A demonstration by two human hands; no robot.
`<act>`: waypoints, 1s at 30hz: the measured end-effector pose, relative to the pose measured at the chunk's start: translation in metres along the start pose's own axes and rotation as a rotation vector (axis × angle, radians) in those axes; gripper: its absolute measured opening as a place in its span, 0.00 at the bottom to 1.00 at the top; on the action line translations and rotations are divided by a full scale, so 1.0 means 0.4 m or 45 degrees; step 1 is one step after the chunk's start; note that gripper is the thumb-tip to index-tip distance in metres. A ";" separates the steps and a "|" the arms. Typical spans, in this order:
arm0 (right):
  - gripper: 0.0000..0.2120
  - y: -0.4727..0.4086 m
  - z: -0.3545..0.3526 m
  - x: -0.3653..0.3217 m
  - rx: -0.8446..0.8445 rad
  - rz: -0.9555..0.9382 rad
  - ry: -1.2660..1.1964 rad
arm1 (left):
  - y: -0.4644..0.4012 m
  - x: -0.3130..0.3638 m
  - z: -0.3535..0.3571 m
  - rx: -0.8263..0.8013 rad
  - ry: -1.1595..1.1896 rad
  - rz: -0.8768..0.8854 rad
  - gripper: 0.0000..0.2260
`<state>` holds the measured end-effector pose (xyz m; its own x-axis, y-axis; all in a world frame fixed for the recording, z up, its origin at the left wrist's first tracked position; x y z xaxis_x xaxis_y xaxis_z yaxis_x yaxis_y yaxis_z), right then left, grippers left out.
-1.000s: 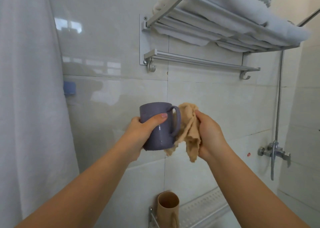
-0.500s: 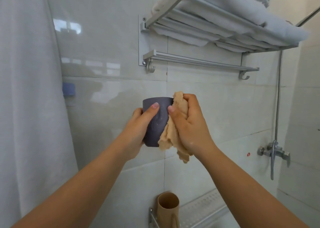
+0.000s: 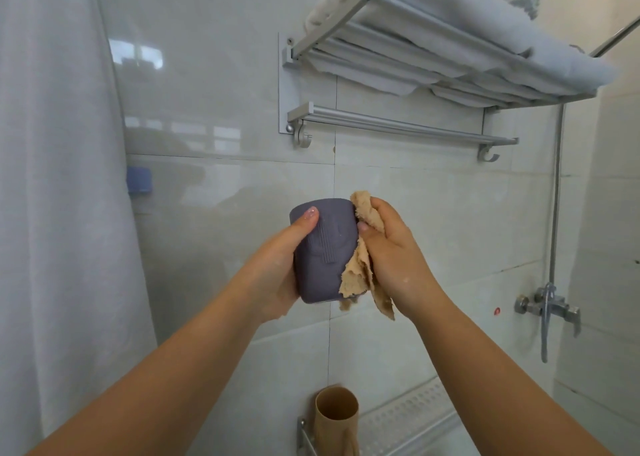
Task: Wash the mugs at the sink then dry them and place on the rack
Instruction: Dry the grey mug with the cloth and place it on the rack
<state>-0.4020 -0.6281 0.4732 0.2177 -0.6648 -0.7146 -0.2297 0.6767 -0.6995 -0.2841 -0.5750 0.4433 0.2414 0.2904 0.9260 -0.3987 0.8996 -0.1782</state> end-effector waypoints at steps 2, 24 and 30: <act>0.15 0.008 0.002 -0.024 -0.026 -0.124 0.061 | 0.002 0.002 0.001 -0.024 0.010 -0.027 0.26; 0.11 0.066 0.075 0.045 0.366 0.136 0.040 | -0.006 0.012 -0.004 0.330 -0.068 0.423 0.16; 0.25 0.056 0.080 -0.006 0.211 -0.446 0.332 | -0.002 0.010 0.000 0.262 -0.087 0.358 0.18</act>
<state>-0.3775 -0.6014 0.4591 0.0046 -0.9053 -0.4247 -0.0253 0.4244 -0.9051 -0.2828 -0.5746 0.4472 0.0398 0.4884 0.8717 -0.6126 0.7011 -0.3648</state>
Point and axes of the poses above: each hand's wrist, its own y-axis away from the middle knuckle, its own z-axis out of the palm, x = y × z, the point moved 6 cm from there along -y, towards the middle knuckle, and after that the axes turned 10 degrees about x, right-handed, at the moved point
